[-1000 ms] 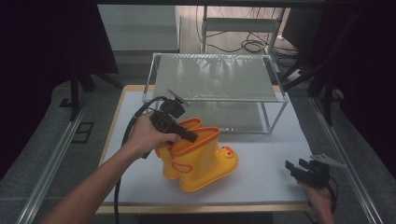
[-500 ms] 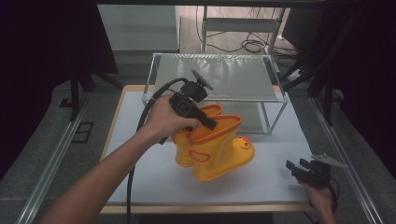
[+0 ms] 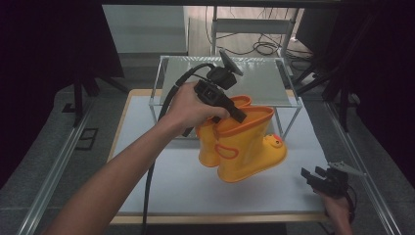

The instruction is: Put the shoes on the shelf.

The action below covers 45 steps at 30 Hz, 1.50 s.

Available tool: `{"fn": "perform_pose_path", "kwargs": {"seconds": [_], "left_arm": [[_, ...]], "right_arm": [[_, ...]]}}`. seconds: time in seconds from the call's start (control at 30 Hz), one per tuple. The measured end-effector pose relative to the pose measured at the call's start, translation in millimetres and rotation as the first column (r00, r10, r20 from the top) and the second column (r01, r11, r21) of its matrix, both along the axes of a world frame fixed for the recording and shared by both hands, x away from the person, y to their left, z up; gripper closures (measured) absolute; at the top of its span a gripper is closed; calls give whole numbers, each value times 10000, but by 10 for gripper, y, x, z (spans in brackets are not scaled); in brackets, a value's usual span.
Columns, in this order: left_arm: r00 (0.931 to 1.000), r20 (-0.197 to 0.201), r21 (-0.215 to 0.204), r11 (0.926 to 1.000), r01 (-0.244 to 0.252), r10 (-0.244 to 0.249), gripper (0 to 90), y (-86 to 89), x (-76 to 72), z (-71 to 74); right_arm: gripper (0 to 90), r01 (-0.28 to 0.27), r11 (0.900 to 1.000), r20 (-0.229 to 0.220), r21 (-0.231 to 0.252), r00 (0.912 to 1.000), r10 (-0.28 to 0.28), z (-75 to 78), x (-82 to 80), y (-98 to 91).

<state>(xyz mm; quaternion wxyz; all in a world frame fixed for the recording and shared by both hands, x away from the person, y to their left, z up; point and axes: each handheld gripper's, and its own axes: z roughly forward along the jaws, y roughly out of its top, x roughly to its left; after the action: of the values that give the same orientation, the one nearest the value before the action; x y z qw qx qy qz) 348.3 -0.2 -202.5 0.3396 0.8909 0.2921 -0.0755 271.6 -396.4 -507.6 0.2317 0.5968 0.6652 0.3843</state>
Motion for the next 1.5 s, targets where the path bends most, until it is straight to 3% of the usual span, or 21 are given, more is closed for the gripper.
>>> {"fn": "perform_pose_path", "kwargs": {"seconds": [0.33, 0.53, 0.73, 0.97, 1.13, 1.23, 1.4, 1.5], "left_arm": [[9996, 175, -356, 9991, -230, 237, 822, -126, 135, 324], [9971, 492, -98, 9983, -575, 579, 822, -239, 230, 501], [9917, 463, -393, 9922, -1179, 1197, 822, -202, 402, 594], [9819, 585, -392, 9832, -1780, 1801, 822, -157, 604, 664], [9684, 643, -467, 9701, -2382, 2409, 822, -112, 771, 753], [9530, 568, -545, 9540, -2948, 2977, 822, -96, 892, 742], [9321, 725, -246, 9349, -3539, 3548, 822, -159, 1070, 717], [9152, 762, -136, 9182, -3958, 3956, 823, -167, 1173, 701]], "right_arm": [[369, 82, 10000, -6, 20, 10000, -82, 8, -9, -14], [369, 85, 10000, -96, 15, 9999, -85, -16, 2, -11], [369, 94, 10000, -41, -8, 9999, -94, -7, -6, -24], [370, 164, 9999, -32, 38, 9999, -164, -8, -11, -40], [370, 151, 9999, -60, 74, 9999, -151, -19, -5, -30], [370, 147, 9999, -44, 84, 9999, -146, -13, -7, -30], [370, 208, 9997, -27, 82, 9998, -208, -9, -6, -34], [369, 216, 9997, 22, 90, 9998, -216, -4, -9, -28]]}}
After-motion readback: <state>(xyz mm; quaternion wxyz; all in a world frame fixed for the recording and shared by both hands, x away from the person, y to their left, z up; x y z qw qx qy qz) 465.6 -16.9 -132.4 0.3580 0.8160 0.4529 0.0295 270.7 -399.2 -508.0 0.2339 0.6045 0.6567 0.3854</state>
